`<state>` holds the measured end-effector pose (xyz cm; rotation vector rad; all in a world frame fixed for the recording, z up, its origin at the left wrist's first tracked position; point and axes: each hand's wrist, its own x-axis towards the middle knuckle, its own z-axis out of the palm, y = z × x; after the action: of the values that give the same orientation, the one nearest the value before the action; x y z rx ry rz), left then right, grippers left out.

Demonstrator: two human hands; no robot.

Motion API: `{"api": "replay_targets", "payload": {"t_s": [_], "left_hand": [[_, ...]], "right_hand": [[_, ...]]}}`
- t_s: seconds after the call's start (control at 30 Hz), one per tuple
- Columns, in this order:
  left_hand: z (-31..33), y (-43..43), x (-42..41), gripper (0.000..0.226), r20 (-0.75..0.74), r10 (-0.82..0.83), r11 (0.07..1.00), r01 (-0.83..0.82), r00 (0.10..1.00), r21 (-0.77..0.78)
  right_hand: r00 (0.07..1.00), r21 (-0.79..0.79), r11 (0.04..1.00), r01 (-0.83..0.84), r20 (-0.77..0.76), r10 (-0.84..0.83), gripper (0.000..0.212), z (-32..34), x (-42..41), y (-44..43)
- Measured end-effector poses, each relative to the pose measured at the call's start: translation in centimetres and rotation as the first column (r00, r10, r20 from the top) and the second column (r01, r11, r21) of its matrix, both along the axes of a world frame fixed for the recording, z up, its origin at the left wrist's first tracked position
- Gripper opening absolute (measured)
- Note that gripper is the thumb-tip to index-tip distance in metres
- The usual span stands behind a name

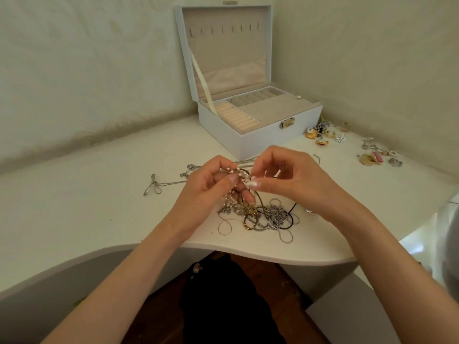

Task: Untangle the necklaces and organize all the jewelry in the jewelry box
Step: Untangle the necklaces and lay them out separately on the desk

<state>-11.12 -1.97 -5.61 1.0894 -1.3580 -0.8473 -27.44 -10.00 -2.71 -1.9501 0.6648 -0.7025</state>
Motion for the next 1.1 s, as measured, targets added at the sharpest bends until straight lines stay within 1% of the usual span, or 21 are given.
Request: {"api": "replay_targets", "payload": {"t_s": [0.07,0.13,0.27,0.37,0.47,0.53,0.57,0.67,0.73,0.83,0.87,0.93,1.0,1.1], "left_hand": [[0.1,0.0,-0.1,0.006,0.000,0.030,1.000,-0.030,1.000,-0.001],[0.2,0.1,-0.2,0.009,0.005,0.045,0.999,-0.045,0.999,-0.006],[0.4,0.3,-0.3,0.009,0.000,0.055,0.998,-0.055,0.998,0.001],[0.3,0.4,-0.3,0.013,0.012,0.039,0.999,-0.040,0.999,0.015],[0.1,0.3,-0.2,0.011,0.024,0.044,0.999,-0.045,0.999,0.021],[-0.3,0.1,0.0,0.007,0.062,0.071,0.997,-0.073,0.996,0.034],[-0.5,0.0,0.1,0.008,0.101,0.092,0.995,-0.097,0.991,0.040],[-0.8,-0.3,0.3,0.025,0.250,0.112,0.992,-0.121,0.962,0.024],[-0.7,-0.2,0.2,0.023,0.293,0.107,0.993,-0.115,0.950,0.012],[-0.7,-0.2,0.3,0.017,0.324,0.133,0.991,-0.132,0.937,-0.026],[-0.7,-0.1,0.3,0.017,0.293,0.136,0.991,-0.134,0.946,-0.028],[-0.6,0.0,0.4,0.015,0.140,0.101,0.995,-0.102,0.985,-0.001],[-0.5,0.1,0.4,0.012,0.016,0.046,0.999,-0.046,0.999,0.021],[-0.4,0.2,0.4,0.009,-0.092,-0.025,0.998,0.030,0.995,0.048]], "right_hand": [[0.995,-0.029,1.000,-0.011,-0.100,0.008,0.022,-0.3,-0.1,0.3],[0.992,-0.043,0.999,-0.015,-0.125,0.009,0.022,-0.5,-0.1,0.5],[1.000,0.086,0.996,-0.013,0.001,0.013,0.014,-0.2,-0.5,0.6],[0.999,0.109,0.994,-0.024,0.032,0.020,0.011,-0.1,-0.9,0.5],[0.998,0.159,0.987,-0.029,0.054,0.020,0.009,-0.1,-1.0,0.3],[0.998,0.177,0.984,-0.031,0.066,0.019,0.007,0.0,-1.0,0.3],[0.997,0.183,0.983,-0.028,0.078,0.014,0.008,0.0,-1.0,0.2],[0.995,0.191,0.981,-0.021,0.099,0.002,0.019,0.2,-0.9,0.3],[0.995,0.187,0.982,-0.020,0.102,0.001,0.022,0.3,-0.8,0.3],[0.995,0.192,0.981,-0.022,0.099,0.003,0.011,0.2,-0.8,0.2],[0.995,0.195,0.980,-0.029,0.097,0.010,0.008,0.2,-0.8,0.3],[0.995,0.208,0.977,-0.042,0.102,0.021,0.008,0.1,-0.8,0.4],[0.993,0.226,0.972,-0.061,0.109,0.037,0.014,0.1,-0.9,0.4],[0.989,0.249,0.961,-0.119,0.110,0.094,0.025,0.2,-1.1,0.3]]}}
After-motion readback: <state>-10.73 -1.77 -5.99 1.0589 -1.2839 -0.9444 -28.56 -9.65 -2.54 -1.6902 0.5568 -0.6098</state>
